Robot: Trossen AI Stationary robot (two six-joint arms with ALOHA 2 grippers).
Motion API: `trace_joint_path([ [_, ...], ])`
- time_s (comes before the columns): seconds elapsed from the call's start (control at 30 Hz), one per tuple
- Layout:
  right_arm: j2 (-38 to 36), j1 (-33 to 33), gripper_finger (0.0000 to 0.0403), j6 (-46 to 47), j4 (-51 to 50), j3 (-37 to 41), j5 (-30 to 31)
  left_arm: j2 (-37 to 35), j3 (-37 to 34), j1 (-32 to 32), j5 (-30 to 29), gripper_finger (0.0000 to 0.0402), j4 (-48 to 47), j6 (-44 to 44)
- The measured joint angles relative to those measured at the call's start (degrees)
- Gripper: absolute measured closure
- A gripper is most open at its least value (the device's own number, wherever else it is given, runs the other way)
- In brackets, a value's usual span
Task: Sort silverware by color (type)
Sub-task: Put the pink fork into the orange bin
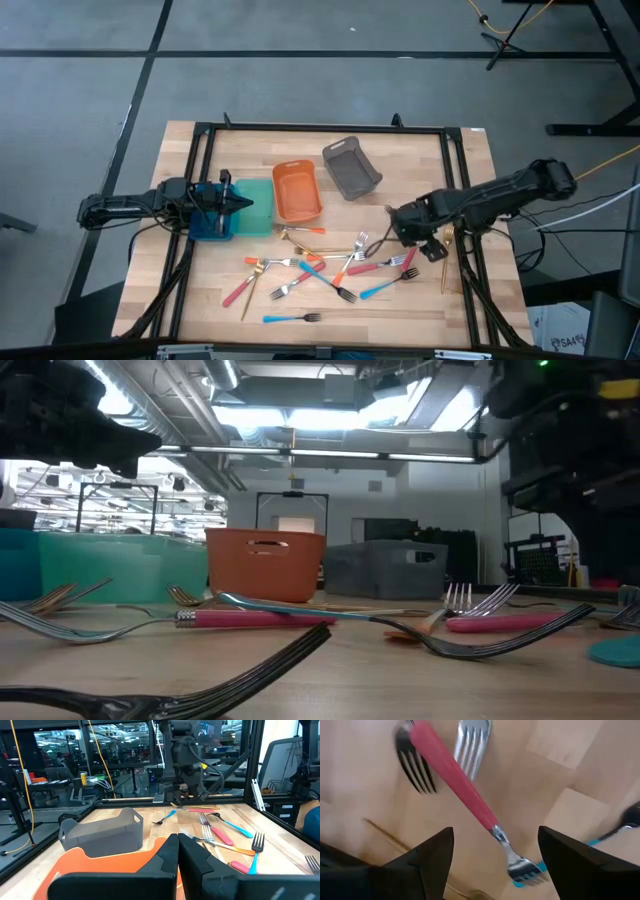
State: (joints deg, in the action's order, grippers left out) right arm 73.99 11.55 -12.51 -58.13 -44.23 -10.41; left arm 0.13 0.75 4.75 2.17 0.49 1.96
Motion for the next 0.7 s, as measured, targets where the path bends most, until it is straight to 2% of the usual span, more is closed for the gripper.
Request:
trace_joint_path([
  [0.17, 1.3, 4.8, 0.0123, 0.0, -0.6, 0.0, 7.5, 0.0, 0.0, 0.0, 0.0, 0.04, 0.0, 0.0],
  [0.5, 3.9, 9.2, 0.0123, 0.0, -0.4, 0.0, 8.5, 0.0, 0.0, 0.0, 0.0, 0.04, 0.0, 0.0],
  [0.7, 7.1, 9.1, 0.0123, 0.0, -0.1, 0.0, 9.8, 0.0, 0.0, 0.0, 0.0, 0.04, 0.0, 0.0],
])
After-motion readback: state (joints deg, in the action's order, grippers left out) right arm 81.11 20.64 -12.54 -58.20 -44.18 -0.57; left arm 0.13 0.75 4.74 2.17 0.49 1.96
